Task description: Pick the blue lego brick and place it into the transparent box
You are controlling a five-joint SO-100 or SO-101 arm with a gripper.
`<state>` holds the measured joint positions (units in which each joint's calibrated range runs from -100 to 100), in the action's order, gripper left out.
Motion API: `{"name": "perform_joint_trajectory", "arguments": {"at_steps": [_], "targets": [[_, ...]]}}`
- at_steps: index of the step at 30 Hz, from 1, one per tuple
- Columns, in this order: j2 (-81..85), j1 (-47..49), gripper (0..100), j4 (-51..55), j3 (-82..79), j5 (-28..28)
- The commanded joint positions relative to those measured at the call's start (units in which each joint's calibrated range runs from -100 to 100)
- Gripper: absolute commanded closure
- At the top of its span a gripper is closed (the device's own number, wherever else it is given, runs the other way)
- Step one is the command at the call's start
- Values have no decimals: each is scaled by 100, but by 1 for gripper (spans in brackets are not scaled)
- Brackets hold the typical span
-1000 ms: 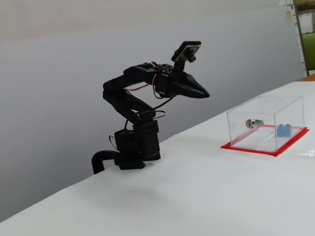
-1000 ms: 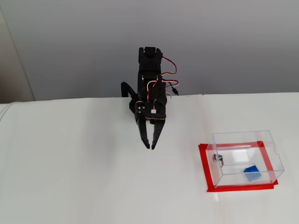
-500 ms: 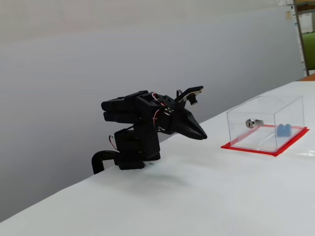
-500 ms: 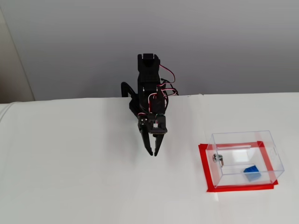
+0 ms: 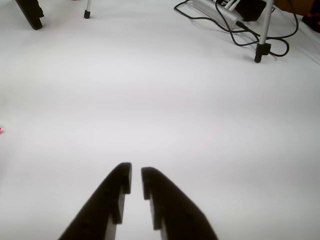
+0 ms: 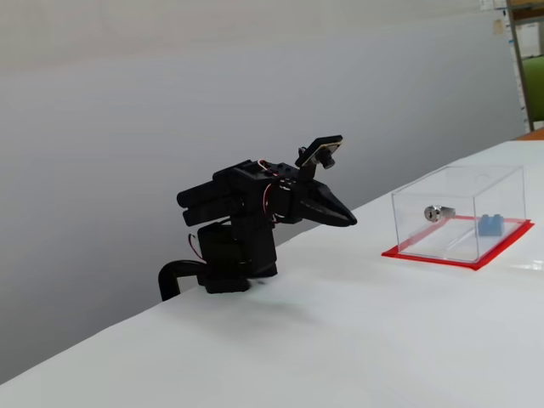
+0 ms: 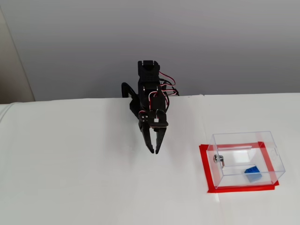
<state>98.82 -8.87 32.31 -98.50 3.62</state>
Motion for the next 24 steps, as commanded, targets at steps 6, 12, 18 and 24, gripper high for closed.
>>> {"name": "perform_joint_trajectory", "arguments": {"at_steps": [6,12,18,24], "targets": [[101,-49,97,1330,-87,-80],[101,-63,98,1713,-87,-351],[101,-63,98,1835,-87,-362],[101,-71,98,1835,-87,-617]]}}
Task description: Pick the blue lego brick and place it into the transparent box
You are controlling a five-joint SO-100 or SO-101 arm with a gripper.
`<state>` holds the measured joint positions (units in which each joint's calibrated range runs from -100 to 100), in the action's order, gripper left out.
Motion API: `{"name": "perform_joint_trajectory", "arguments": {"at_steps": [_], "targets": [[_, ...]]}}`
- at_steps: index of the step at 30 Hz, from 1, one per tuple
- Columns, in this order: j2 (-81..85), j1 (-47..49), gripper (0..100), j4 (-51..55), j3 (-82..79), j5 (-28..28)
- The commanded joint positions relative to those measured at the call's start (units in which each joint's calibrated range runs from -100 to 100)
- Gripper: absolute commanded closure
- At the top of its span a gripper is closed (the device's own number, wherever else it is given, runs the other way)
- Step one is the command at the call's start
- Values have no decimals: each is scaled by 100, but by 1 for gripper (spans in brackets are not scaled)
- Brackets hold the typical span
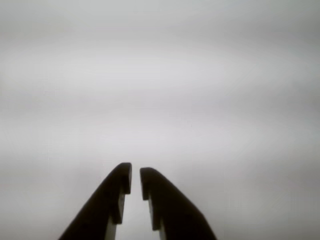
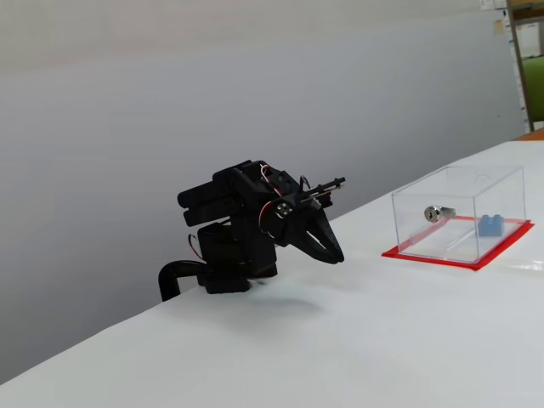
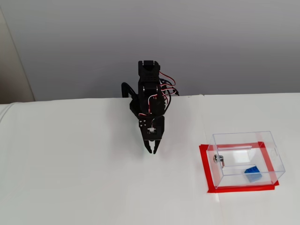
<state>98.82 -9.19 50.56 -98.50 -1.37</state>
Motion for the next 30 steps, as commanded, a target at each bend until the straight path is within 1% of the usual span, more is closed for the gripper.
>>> {"name": "perform_joint_trajectory", "arguments": {"at_steps": [1,30], "targets": [[101,-39,98,10,-87,-119],[93,-39,98,-8,-78,-88]]}}
